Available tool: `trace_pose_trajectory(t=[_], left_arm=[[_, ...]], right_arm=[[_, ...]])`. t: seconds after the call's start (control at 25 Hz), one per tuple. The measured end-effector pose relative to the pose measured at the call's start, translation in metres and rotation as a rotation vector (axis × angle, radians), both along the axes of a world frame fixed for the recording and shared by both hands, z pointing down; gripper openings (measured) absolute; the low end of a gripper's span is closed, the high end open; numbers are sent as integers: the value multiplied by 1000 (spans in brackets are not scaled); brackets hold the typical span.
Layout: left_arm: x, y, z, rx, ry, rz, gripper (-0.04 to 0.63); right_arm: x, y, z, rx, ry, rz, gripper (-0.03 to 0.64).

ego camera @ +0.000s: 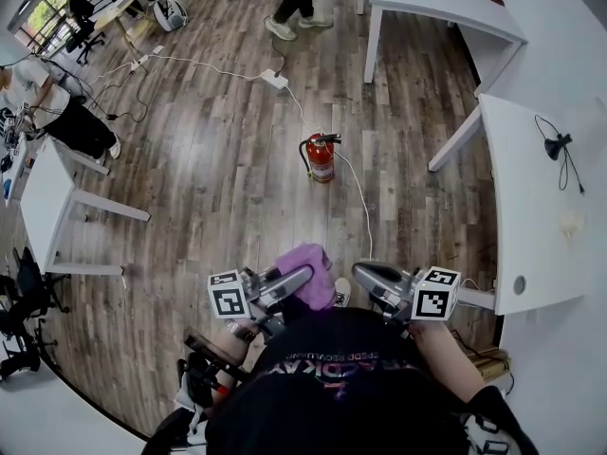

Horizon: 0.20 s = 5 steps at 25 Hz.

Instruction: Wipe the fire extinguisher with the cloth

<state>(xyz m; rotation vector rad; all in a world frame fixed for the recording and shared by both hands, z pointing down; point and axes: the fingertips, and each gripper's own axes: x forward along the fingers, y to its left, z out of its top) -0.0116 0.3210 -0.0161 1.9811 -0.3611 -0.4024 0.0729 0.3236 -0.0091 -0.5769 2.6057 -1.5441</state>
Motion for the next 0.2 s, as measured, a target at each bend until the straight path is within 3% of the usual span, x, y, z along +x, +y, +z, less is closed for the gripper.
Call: trace_pose_trajectory(t=[0.2], left_arm=[[5,-1,0,-3,2,2,74]], right_arm=[[4,-1,-1,2,2,-1,2]])
